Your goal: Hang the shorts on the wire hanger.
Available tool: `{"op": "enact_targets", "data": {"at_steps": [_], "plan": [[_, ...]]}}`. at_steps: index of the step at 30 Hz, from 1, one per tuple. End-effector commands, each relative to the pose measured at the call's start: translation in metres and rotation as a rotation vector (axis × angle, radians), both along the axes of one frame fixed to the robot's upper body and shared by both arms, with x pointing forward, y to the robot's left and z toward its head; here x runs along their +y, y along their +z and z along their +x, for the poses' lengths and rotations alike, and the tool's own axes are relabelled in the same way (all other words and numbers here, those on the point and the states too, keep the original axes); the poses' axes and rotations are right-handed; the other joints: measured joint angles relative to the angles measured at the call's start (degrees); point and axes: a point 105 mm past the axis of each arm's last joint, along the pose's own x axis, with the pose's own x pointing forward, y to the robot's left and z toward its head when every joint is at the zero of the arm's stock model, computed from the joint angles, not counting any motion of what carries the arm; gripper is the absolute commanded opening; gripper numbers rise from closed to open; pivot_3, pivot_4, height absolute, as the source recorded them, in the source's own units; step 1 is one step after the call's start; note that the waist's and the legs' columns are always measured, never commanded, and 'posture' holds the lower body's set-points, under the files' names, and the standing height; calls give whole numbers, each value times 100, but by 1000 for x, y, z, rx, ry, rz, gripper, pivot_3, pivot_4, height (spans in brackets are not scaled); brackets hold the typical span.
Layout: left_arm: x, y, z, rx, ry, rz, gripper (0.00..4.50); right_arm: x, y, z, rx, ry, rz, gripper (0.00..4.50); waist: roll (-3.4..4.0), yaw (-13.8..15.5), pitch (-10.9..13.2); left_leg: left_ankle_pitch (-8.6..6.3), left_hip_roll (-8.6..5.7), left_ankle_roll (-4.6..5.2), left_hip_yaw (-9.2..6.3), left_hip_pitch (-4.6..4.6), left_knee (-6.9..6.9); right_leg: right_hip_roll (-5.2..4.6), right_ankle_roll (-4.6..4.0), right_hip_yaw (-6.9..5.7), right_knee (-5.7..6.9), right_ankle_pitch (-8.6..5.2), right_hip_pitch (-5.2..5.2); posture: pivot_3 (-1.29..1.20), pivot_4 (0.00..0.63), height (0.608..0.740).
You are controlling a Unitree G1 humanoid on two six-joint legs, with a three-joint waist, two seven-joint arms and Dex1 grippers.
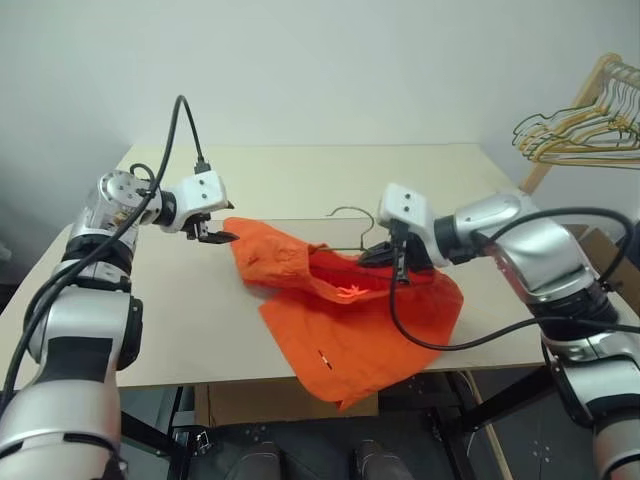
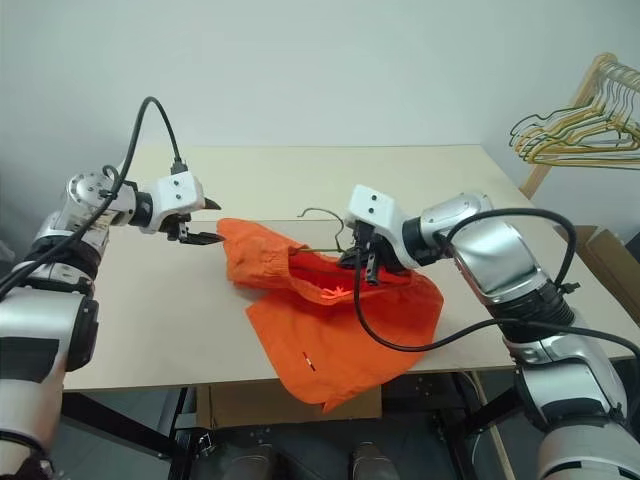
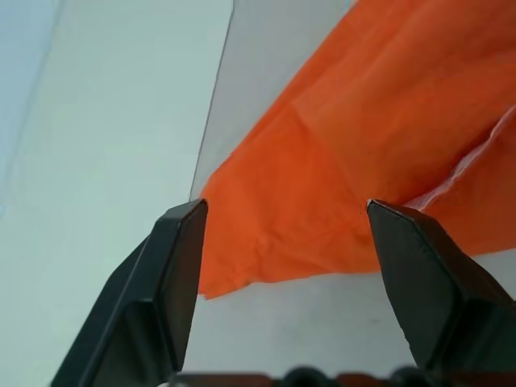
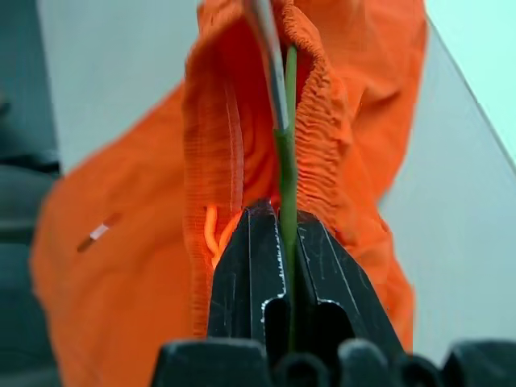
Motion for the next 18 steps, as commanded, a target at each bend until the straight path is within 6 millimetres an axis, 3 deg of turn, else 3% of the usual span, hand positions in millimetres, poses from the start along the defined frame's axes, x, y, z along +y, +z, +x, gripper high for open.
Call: {"op": "enact_targets", "data": {"at_steps": [1,4,7,11,18], "plan": [[-13,36,-10,-63,-154,-49,3262,-3,26,2,3,-17,57,0,0,10,0,0,0,0,0,-2,0,0,0,0,-1,0,-2,68,0,740],[-35,51,-24,-34,-315,-123,3262,-5,31,6,31,-52,49,0,1,12,0,0,0,0,4,-7,0,-3,-1,0,-2,0,-5,70,0,740],[-67,53,-30,-28,-420,-193,3262,-3,37,7,54,-61,44,0,1,31,1,0,0,0,3,-6,0,-5,-1,0,-2,0,-4,72,0,740],[-93,39,-36,17,-497,-188,3262,1,43,10,65,-69,40,0,2,1,0,0,-1,0,5,-2,3,-3,0,3,4,0,-3,62,0,740],[-111,15,-27,53,-483,-123,3262,3,48,9,55,-61,25,0,3,-35,0,0,0,0,3,5,2,5,-6,8,27,-5,-8,38,0,740]]}}
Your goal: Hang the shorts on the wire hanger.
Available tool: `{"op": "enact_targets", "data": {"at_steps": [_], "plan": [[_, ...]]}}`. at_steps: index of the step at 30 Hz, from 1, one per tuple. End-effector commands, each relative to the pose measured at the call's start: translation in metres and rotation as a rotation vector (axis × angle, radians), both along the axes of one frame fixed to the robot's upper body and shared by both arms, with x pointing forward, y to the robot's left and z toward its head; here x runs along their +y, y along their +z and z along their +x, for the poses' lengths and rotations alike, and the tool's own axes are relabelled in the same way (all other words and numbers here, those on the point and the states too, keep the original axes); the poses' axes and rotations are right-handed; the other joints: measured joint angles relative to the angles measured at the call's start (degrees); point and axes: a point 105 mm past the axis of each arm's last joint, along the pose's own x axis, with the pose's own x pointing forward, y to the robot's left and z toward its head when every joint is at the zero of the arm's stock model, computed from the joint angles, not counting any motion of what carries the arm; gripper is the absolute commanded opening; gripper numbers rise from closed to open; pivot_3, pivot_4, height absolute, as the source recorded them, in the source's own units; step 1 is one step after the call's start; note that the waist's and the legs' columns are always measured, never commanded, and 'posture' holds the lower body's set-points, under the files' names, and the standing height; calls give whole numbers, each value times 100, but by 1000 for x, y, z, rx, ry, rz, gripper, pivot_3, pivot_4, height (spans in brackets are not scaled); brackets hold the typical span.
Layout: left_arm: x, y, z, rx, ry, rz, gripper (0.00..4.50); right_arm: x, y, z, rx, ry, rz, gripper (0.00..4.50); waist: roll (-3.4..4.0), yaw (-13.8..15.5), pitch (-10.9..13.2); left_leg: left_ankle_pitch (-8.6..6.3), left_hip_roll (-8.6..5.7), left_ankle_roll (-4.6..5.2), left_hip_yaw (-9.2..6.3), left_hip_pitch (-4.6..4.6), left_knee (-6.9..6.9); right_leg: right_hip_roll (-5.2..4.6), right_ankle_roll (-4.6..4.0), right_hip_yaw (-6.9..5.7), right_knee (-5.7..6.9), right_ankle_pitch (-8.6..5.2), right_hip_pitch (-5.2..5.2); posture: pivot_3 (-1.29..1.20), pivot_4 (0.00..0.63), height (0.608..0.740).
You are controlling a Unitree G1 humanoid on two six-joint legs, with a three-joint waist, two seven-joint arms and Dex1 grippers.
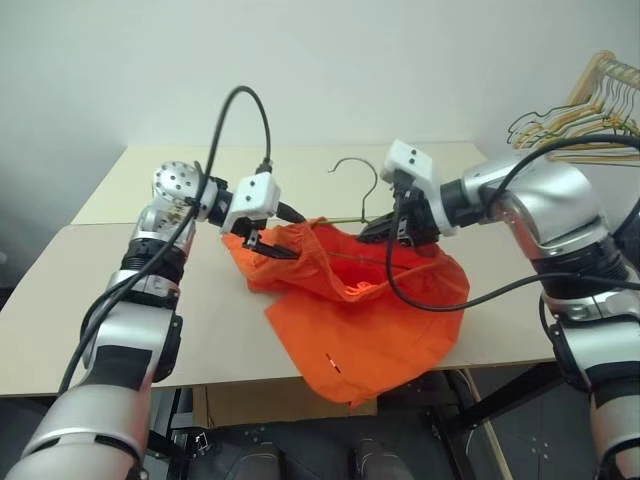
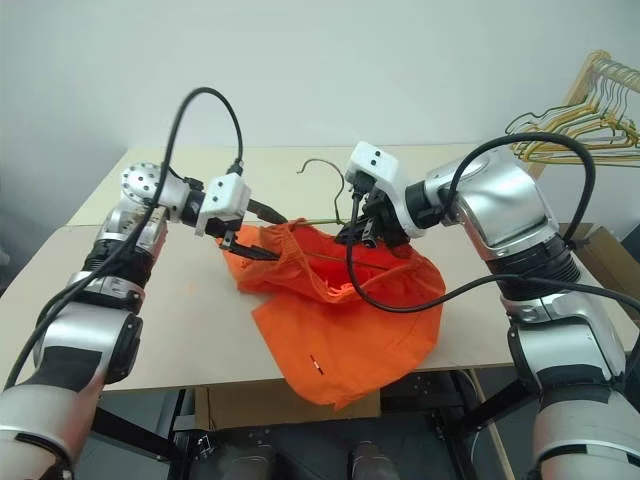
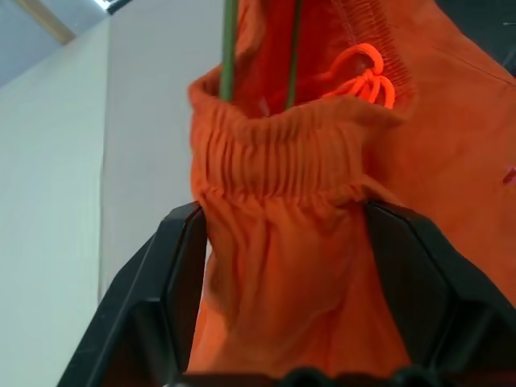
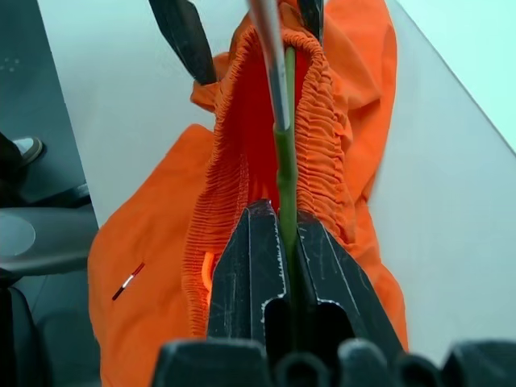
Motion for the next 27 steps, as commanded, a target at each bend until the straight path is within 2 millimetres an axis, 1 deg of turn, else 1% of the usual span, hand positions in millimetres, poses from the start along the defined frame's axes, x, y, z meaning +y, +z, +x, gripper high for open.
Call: {"op": "enact_targets", "data": {"at_steps": [1,5,8,12,14,15,16,20,24,25,26,27], "plan": [[-7,8,9,-58,23,19,3262,4,21,-3,-59,24,12,0,0,3,0,0,0,0,-1,0,0,0,0,0,0,0,0,31,0,740],[-9,3,10,-42,15,63,3262,4,23,-5,-61,27,10,0,0,-1,0,0,-1,0,0,-3,1,-1,0,0,0,-1,-3,25,0,740],[-11,2,16,-56,48,70,2700,4,24,-7,-62,32,8,0,0,-5,0,0,-1,0,0,-3,1,-1,0,0,0,-1,-3,20,0,740],[-12,4,20,-59,71,70,1437,4,25,-8,-58,36,8,0,0,-25,0,0,-1,0,-1,-3,1,-1,0,0,1,-2,-3,20,0,740],[-11,5,21,-57,74,70,746,3,25,-8,-56,37,9,0,0,-43,0,0,-1,0,-1,-3,0,-1,0,0,1,-2,-4,17,0,740],[-10,6,21,-57,76,70,332,3,25,-9,-56,38,10,0,0,-51,0,0,-1,0,-1,-4,0,-1,-1,0,2,-3,-5,17,0,740],[-10,6,21,-55,79,69,34,3,26,-9,-55,39,11,0,0,-57,0,0,-1,0,-1,-5,0,-1,-1,0,2,-3,-6,17,0,740],[-9,9,21,-44,78,61,34,3,26,-10,-81,58,13,0,0,-73,0,0,-1,0,-2,-5,0,-1,-1,-1,3,-3,-6,11,0,740],[-10,12,22,-29,88,31,34,-1,21,-8,-149,54,-10,0,0,-102,0,0,-1,0,-2,-5,-1,-1,0,-2,2,-5,-6,-4,0,740],[-10,13,22,-22,92,27,0,-3,20,-6,-162,39,-23,589,0,-109,0,0,-1,0,-2,-5,0,-2,1,-2,2,-5,-6,-9,0,740],[-10,12,22,-12,94,24,0,-9,21,-6,-171,20,-29,778,0,-115,0,-1,-1,0,-2,-5,0,-2,1,-1,3,-5,-6,-13,0,740],[-9,12,22,-5,96,22,0,-14,23,-6,-181,-3,-30,1069,1,-115,1,0,-1,0,-2,-6,0,-2,1,-1,3,-5,-7,-14,0,740]]}}
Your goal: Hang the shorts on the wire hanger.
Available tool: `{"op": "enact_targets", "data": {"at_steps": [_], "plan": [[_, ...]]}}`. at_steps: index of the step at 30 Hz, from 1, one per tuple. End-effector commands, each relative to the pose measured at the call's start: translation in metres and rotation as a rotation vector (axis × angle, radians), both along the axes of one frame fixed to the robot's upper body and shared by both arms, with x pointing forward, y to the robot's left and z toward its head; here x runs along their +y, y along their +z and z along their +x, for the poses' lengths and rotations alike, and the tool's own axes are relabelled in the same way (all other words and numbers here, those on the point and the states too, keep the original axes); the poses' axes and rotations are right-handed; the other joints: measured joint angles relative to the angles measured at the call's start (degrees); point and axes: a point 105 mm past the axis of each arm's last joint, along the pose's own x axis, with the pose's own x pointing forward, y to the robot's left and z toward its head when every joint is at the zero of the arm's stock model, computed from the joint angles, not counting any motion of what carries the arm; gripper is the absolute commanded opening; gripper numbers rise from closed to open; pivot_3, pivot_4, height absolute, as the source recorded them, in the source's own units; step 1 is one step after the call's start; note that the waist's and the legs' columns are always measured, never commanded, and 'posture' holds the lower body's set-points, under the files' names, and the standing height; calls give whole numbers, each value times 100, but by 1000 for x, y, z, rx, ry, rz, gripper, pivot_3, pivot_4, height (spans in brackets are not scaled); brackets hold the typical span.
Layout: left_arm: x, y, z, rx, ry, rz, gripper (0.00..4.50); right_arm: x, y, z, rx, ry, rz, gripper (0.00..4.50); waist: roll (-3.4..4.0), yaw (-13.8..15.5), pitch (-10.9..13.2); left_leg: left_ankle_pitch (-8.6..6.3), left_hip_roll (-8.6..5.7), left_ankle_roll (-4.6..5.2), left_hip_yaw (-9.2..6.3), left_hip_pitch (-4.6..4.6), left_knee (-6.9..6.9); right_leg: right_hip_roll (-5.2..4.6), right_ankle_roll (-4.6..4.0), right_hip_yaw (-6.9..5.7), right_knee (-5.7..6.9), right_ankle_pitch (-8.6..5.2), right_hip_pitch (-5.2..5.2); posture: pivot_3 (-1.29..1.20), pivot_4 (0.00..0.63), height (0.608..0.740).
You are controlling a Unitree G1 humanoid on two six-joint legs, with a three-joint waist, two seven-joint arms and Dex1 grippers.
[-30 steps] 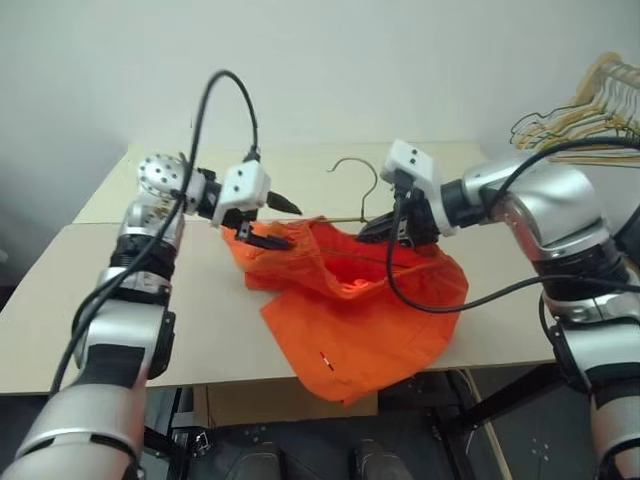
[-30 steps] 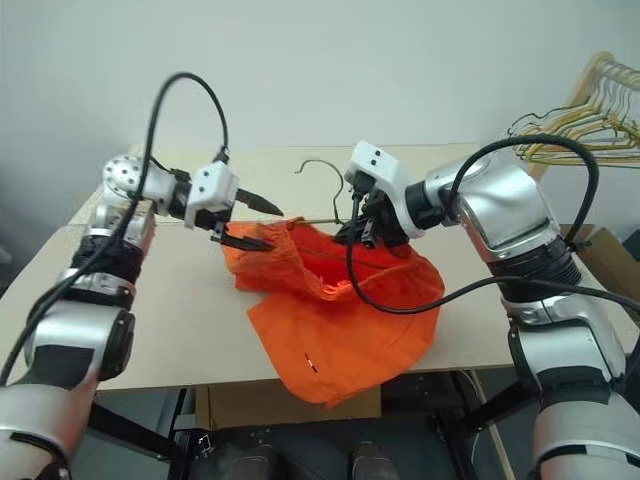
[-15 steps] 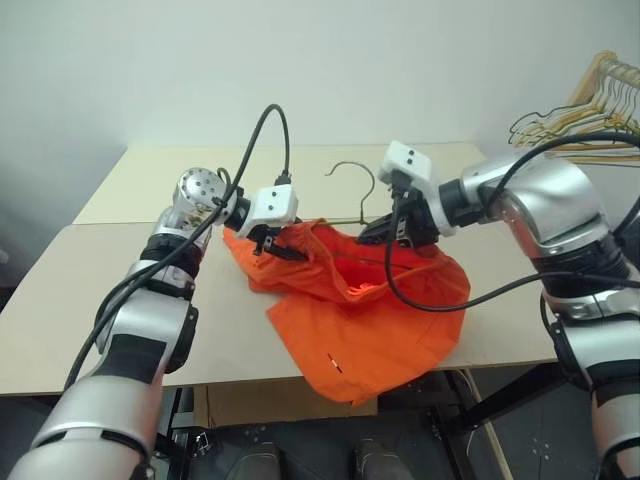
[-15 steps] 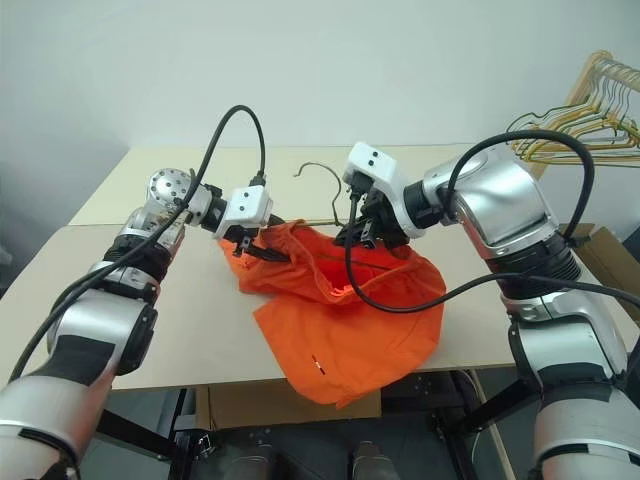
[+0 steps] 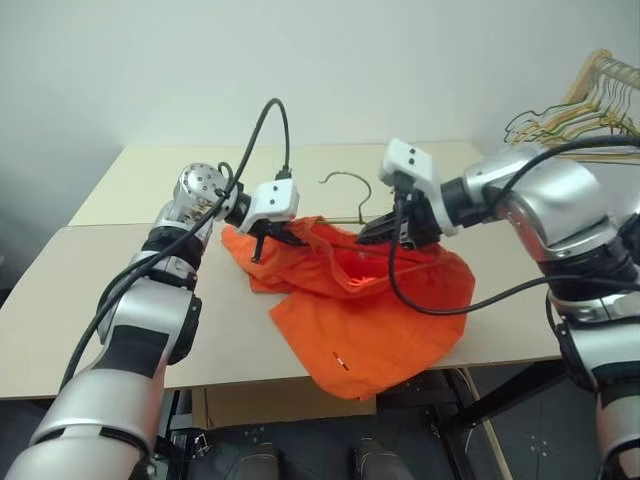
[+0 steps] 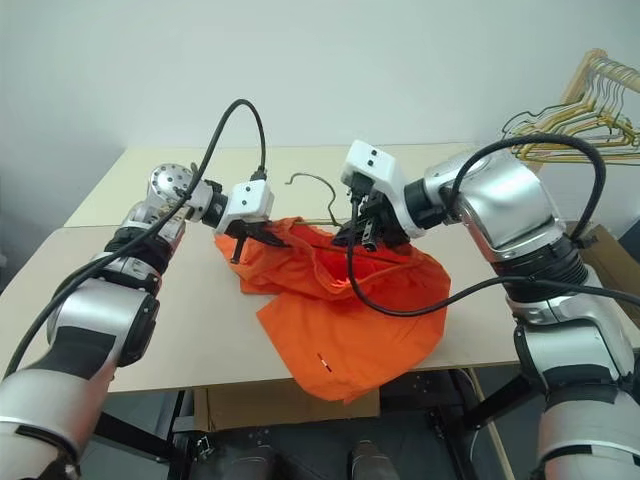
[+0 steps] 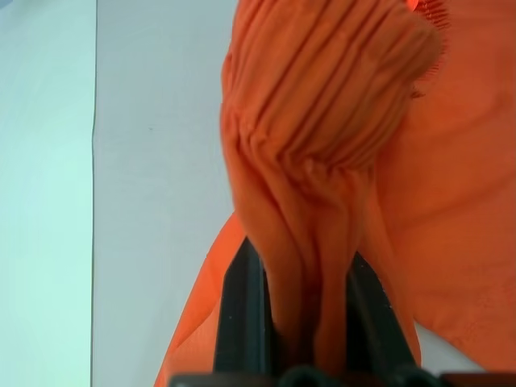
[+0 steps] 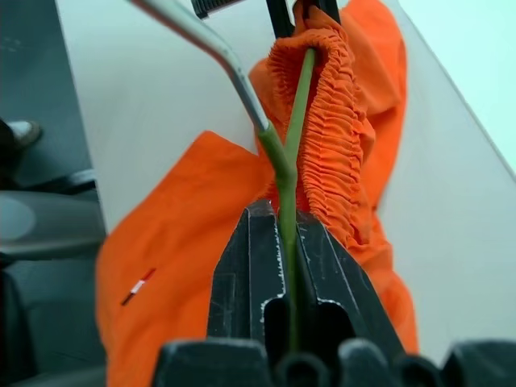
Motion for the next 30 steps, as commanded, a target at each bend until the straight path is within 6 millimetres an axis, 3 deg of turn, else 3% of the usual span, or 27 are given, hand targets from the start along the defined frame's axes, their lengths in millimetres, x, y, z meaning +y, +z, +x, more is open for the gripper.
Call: {"op": "enact_targets", "data": {"at_steps": [1,9,10,14,18,25,28,30], "plan": [[-2,19,3,-25,8,-45,0,-16,21,0,-109,-58,5,1393,0,-3,0,0,0,0,0,-1,0,0,0,0,-1,0,0,-16,0,740],[4,16,4,-1,38,-53,0,-60,51,-20,-208,-200,47,4325,4,-14,3,-1,-1,0,1,0,-3,-4,1,0,-4,-3,-1,-23,0,740],[4,16,4,0,39,-52,0,-63,52,-22,-210,-210,48,4422,4,-14,3,-1,-1,0,1,1,-3,-4,1,0,-3,-3,0,-21,0,740],[5,18,5,-2,45,-51,0,-86,31,-34,-237,-239,-64,4422,4,-11,3,-1,-1,0,1,3,-4,-4,39,1,-3,-27,1,-13,0,740],[6,19,5,-6,42,-50,0,-98,-4,-26,-277,-247,-235,4422,5,-39,2,-1,-3,0,8,8,-3,-6,44,7,-3,-30,2,-14,0,740],[4,21,4,-12,34,-50,0,-88,-15,1,-282,-244,-219,4422,7,-131,3,-1,-3,0,7,9,-6,-2,38,10,-1,-31,1,-14,0,740],[5,22,4,-15,31,-52,0,-80,-20,-1,-250,-188,-232,3868,8,-128,3,-4,-6,6,5,4,-5,-5,25,9,-5,-23,2,8,0,740],[5,23,4,-18,30,-53,0,-78,-23,-1,-239,-169,-244,3119,8,-124,3,-5,-8,7,6,3,-4,-8,27,9,-7,-23,4,15,0,740]]}}
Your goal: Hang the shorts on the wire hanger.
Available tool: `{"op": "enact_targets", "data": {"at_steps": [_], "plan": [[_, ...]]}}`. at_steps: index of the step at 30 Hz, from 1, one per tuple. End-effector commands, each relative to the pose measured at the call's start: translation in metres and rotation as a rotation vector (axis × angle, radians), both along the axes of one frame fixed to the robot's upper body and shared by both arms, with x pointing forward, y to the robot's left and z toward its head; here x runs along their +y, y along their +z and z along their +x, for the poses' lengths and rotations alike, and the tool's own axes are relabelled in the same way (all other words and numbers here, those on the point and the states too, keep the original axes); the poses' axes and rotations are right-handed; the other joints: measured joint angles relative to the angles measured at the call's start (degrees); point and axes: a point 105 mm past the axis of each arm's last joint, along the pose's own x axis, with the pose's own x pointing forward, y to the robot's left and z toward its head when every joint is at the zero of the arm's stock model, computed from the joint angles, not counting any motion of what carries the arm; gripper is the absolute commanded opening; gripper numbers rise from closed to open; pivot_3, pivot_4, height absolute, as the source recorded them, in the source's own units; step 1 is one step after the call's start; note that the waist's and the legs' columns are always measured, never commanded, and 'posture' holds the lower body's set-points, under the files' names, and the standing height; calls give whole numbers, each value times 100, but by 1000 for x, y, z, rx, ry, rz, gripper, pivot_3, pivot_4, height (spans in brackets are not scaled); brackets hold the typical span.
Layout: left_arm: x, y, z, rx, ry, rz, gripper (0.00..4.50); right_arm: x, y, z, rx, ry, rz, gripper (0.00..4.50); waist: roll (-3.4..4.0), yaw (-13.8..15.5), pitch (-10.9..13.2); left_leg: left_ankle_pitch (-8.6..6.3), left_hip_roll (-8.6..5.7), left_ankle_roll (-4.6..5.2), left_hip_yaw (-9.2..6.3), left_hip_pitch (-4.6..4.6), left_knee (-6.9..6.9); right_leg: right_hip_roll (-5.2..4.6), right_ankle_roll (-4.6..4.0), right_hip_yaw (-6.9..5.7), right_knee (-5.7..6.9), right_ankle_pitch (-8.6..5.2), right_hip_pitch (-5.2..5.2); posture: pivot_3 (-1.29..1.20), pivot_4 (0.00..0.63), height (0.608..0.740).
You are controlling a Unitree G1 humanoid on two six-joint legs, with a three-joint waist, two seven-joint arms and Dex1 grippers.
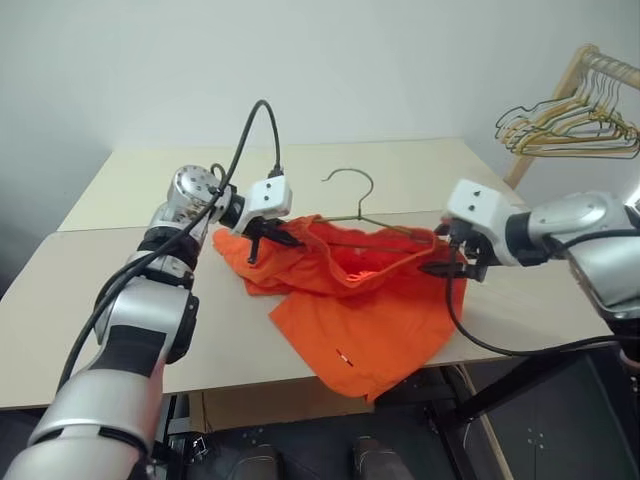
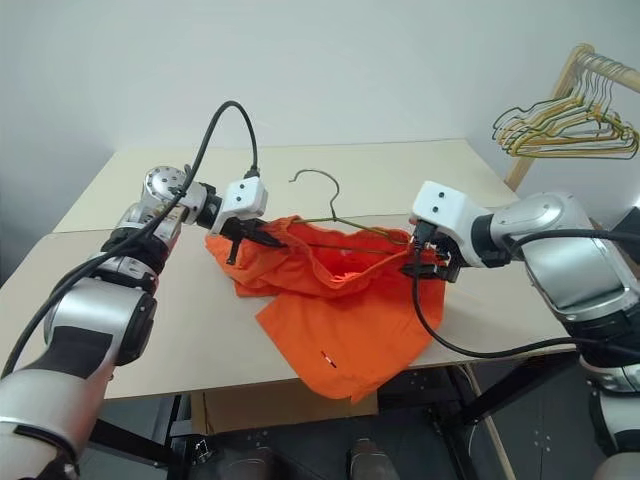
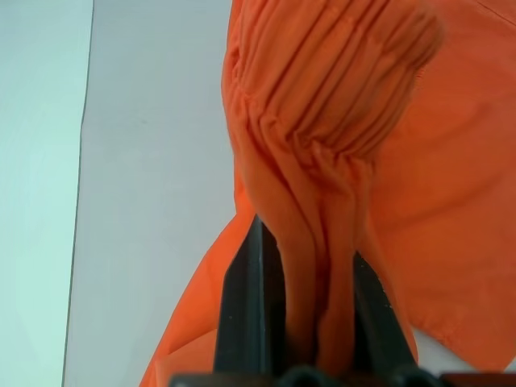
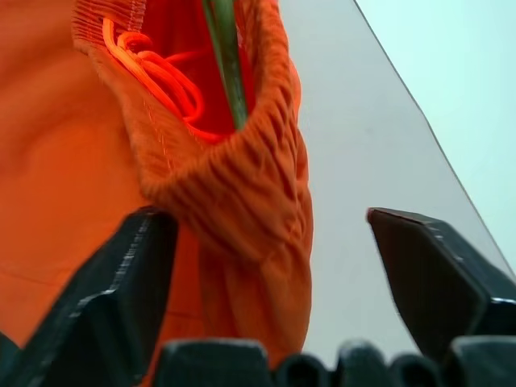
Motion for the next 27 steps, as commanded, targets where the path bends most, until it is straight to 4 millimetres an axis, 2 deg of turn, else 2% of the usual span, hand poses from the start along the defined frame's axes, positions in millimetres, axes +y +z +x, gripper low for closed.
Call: {"op": "enact_targets", "data": {"at_steps": [1,4,9,10,16,22,24,27], "plan": [[-4,25,3,-76,-15,-33,0,5,7,1,-24,40,-23,2829,0,5,0,0,-1,0,0,0,1,-1,2,0,0,-1,0,15,0,740],[-4,24,2,-76,-18,-35,0,8,2,1,-8,56,-33,1938,0,6,0,0,-2,0,0,1,3,-3,4,0,4,-2,0,17,0,740],[-5,22,1,-78,-28,-40,0,10,0,0,6,56,-29,143,0,6,0,0,-2,0,-1,2,2,-2,7,-1,5,-4,0,13,0,740],[-5,22,1,-79,-31,-42,0,10,0,-1,10,55,-26,32,0,6,0,0,-2,0,-1,2,2,-2,6,-1,5,-4,0,11,0,740],[-10,26,-1,-114,-62,-86,0,6,-3,-8,52,32,1,32,0,5,0,0,-2,0,-1,2,2,-2,6,-1,5,-4,0,3,0,740],[-14,41,-1,-112,-58,-180,1753,-1,-9,-27,136,-14,82,0,0,60,0,0,-3,0,-2,1,4,-3,0,0,6,0,1,2,0,740],[-13,50,1,-122,-37,-230,2387,-5,-13,-34,174,-54,126,0,0,96,0,0,-3,0,-2,3,4,-3,2,0,7,0,1,3,0,740],[-11,73,8,-158,27,-349,3344,-16,-27,-48,241,-185,218,0,-1,127,0,0,-3,0,-3,6,5,-2,4,-1,9,-2,3,5,0,740]]}}
